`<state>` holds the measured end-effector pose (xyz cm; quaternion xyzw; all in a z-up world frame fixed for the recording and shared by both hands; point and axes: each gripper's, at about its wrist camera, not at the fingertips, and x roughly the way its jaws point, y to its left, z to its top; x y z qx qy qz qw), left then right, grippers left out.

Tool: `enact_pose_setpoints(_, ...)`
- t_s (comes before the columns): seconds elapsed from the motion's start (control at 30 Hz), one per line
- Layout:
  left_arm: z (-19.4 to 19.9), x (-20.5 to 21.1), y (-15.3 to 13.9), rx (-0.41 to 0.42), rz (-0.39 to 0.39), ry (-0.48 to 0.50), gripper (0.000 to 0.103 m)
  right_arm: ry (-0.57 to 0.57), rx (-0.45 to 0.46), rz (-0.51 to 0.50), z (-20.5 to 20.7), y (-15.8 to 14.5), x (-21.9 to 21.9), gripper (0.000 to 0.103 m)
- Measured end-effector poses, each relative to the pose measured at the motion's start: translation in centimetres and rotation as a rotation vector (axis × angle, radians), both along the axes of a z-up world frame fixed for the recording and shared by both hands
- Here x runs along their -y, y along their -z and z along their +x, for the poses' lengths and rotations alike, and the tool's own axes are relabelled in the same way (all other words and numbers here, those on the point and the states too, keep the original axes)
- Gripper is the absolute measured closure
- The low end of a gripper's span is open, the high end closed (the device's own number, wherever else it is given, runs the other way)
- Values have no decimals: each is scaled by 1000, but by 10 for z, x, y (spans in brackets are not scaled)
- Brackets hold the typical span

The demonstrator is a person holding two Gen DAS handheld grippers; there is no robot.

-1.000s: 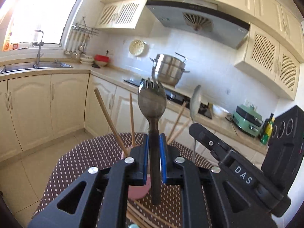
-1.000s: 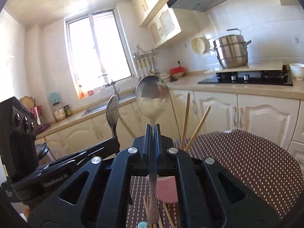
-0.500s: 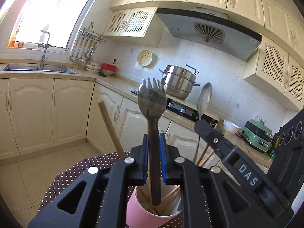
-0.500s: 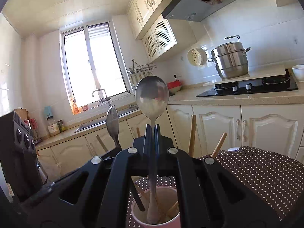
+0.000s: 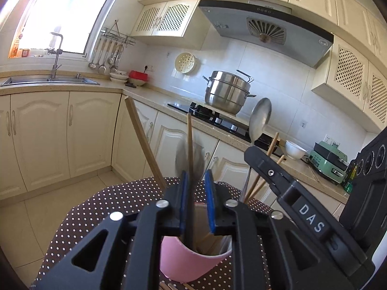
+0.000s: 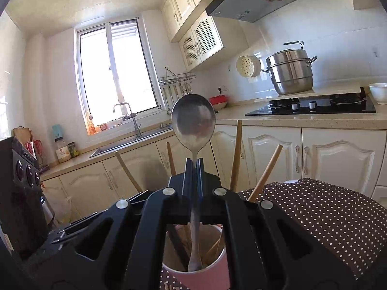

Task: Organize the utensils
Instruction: 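Open both grippers to release the spork and spoon into the cup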

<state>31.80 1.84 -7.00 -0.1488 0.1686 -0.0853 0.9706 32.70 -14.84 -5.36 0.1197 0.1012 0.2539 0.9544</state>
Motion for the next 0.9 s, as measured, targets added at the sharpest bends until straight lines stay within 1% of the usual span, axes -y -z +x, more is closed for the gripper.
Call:
enact_pose_setpoints(0.1,-5,-2,0,-12,-13,14,69,6,-2,-10,-7,0,3,99)
enact_pose_setpoints(0.3,-22,-5,-5,-12,-26,1,58,15,-16,-26,-22,4,7,99)
enact_pose_setpoints(0.43,-31,-7,-7,-24,-9,-21,55,20,-28,-41,-30,8,6,99)
enact_pose_setpoints(0.67,-42,-7,-4,-81,22,-39,49,28,-60,-72,-38,13,2,98)
enact_pose_setpoints(0.87,-54,-7,1,-119,24,-42,45,30,-103,-76,-43,18,3,98)
enact_pose_setpoints(0.9,-54,-7,2,-125,26,-43,43,32,-108,-78,-44,18,3,98)
